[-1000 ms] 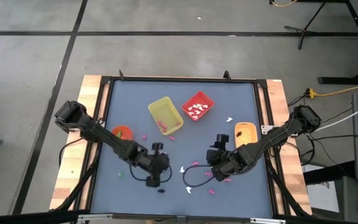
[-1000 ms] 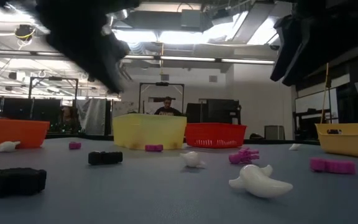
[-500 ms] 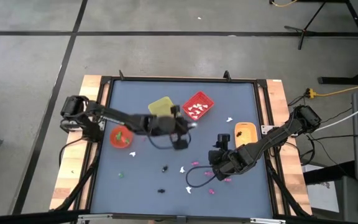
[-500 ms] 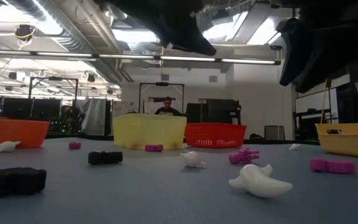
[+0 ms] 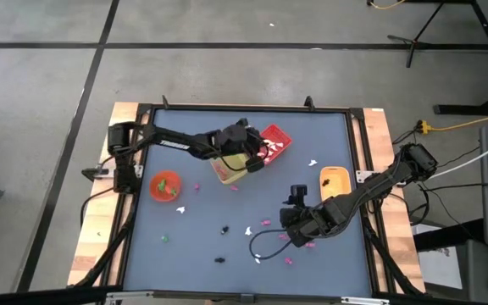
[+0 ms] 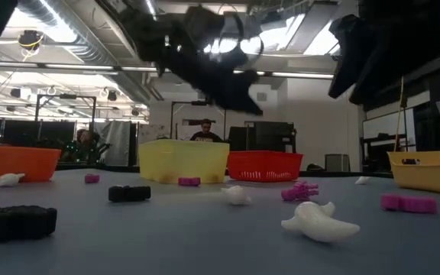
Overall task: Sort Halloween decoration
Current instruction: Put the white ghost toy into the red bin, then put the pink skeleton toy into the yellow bin, then put the white ghost toy into the red bin
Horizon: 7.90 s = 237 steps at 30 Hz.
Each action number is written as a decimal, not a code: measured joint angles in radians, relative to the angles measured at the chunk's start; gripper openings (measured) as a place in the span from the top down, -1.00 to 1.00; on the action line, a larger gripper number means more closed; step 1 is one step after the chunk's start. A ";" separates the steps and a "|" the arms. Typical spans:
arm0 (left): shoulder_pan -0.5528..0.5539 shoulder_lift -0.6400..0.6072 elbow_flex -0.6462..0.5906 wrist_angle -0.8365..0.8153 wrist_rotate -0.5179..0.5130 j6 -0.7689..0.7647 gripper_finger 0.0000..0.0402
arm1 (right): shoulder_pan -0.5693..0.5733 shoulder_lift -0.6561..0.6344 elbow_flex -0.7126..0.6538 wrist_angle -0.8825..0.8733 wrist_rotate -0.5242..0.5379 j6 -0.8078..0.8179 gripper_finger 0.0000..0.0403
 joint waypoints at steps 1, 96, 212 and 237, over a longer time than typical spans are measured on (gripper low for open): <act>0.007 0.017 0.000 0.008 -0.008 0.000 0.79 | 0.000 0.000 0.000 0.019 0.000 0.000 -0.12; -0.796 -0.499 0.001 -1.000 -0.110 -0.651 0.17 | -0.127 0.314 0.053 0.412 -0.215 -0.222 0.81; -0.786 -0.498 -0.521 -0.934 -0.100 -0.969 0.17 | -0.350 0.310 0.200 0.610 -0.545 -0.456 -0.12; -0.779 -0.499 -0.548 -0.926 -0.045 -0.996 0.45 | -0.306 0.310 0.200 0.608 -0.493 -0.457 -0.12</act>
